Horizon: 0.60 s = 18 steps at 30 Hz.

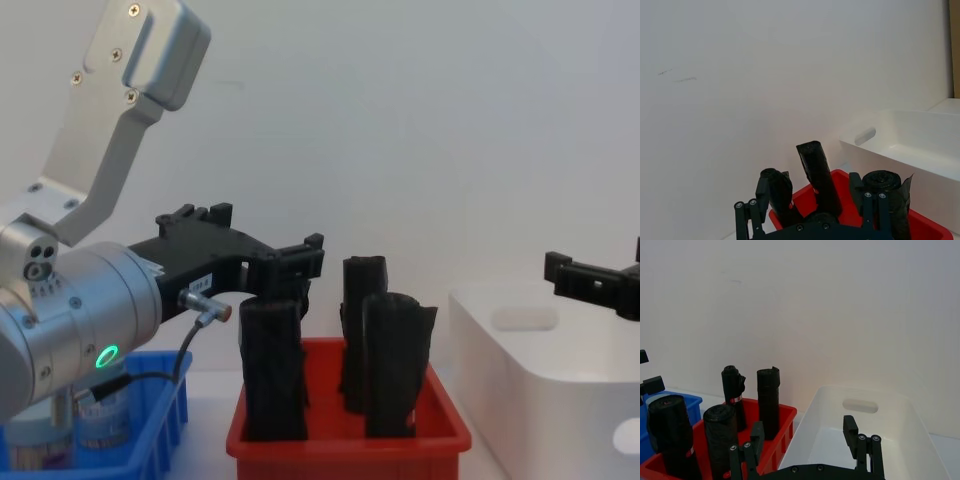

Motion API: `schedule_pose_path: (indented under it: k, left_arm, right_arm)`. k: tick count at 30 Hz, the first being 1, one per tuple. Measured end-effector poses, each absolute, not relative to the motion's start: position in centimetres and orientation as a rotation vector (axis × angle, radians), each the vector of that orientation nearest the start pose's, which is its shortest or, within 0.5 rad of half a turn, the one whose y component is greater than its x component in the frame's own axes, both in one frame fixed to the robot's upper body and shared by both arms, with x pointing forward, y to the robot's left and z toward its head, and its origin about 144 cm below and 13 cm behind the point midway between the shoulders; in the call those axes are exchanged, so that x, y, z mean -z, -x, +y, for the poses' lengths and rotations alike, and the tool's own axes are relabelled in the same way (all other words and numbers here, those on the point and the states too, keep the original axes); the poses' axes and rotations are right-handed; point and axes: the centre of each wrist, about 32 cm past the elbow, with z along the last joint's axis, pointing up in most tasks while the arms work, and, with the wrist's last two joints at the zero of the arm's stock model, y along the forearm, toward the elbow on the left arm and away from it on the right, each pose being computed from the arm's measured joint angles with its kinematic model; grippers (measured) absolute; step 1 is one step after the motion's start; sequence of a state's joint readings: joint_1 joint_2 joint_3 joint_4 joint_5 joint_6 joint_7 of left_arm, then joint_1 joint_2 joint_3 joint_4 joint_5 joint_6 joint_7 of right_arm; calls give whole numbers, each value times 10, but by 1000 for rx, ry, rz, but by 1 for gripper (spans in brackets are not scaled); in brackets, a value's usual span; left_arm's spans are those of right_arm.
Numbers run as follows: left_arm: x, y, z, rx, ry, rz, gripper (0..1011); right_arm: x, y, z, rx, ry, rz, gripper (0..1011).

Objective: Pick the cotton swabs from the blue box and place them into the white box.

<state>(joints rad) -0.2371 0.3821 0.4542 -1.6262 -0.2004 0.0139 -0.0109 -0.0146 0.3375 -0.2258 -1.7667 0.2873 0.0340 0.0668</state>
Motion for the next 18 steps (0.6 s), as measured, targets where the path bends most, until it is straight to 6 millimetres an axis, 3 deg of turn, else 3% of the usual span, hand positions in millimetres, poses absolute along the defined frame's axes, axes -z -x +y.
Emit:
schedule_pose_path:
  k: [18]
  left_arm:
    - [-1204,-492,198,-1124,-61,-268,1004]
  right_arm:
    - [-1189,-443,-237,1229,-26,-75,1001]
